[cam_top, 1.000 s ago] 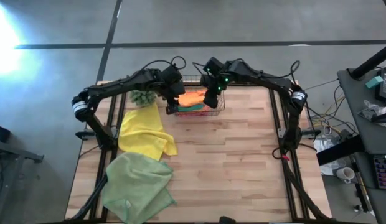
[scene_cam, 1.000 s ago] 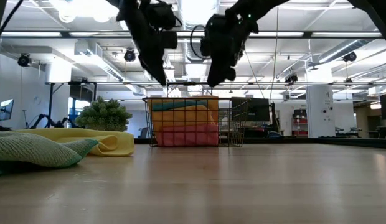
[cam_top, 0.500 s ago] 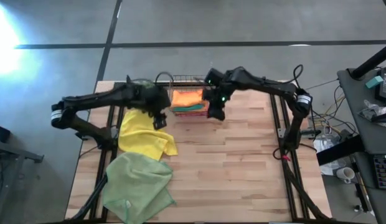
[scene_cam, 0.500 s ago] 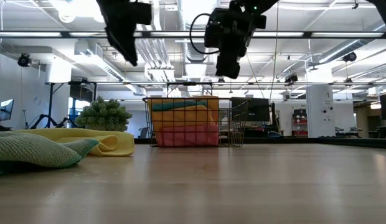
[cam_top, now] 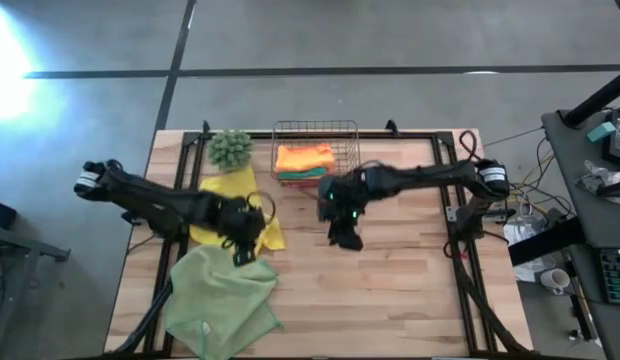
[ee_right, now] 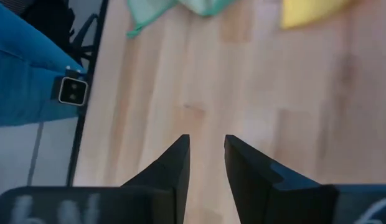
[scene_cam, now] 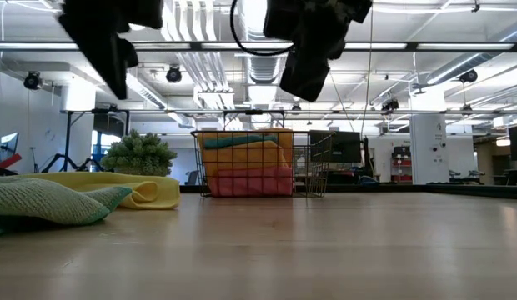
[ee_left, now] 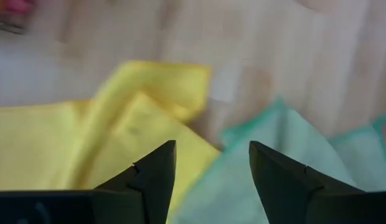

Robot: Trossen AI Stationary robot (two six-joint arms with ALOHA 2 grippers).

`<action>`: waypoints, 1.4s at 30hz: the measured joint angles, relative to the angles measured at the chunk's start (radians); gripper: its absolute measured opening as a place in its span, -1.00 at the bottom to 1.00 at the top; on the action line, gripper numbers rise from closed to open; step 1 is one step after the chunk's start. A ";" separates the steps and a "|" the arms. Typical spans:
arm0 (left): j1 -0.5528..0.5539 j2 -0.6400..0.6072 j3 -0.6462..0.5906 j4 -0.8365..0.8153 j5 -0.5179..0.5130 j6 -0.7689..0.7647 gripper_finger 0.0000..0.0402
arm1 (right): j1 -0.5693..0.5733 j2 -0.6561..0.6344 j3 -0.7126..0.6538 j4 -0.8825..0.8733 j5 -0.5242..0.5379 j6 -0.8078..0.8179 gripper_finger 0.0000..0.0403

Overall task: Fold microfiber towels
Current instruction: Fold the light green microfiber towel

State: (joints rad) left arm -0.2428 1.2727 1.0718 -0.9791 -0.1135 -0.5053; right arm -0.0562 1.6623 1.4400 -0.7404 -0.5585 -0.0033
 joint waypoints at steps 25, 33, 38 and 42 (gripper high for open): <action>-0.699 0.264 0.134 0.065 0.395 -0.373 -0.07 | 0.356 0.023 -0.103 0.474 0.271 0.023 -0.47; -0.719 0.328 0.138 0.091 0.443 -0.268 -0.07 | 0.402 0.101 -0.104 0.547 0.270 -0.102 -0.33; -0.716 0.384 0.123 0.089 0.472 -0.116 -0.07 | 0.402 0.145 -0.078 0.566 0.275 -0.098 -0.32; -0.701 0.417 0.110 0.090 0.494 -0.084 -0.07 | 0.403 0.162 -0.047 0.572 0.273 -0.101 -0.32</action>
State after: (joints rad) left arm -0.9441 1.6895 1.1821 -0.8887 0.3801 -0.5893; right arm 0.3470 1.8244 1.3930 -0.1687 -0.2859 -0.1044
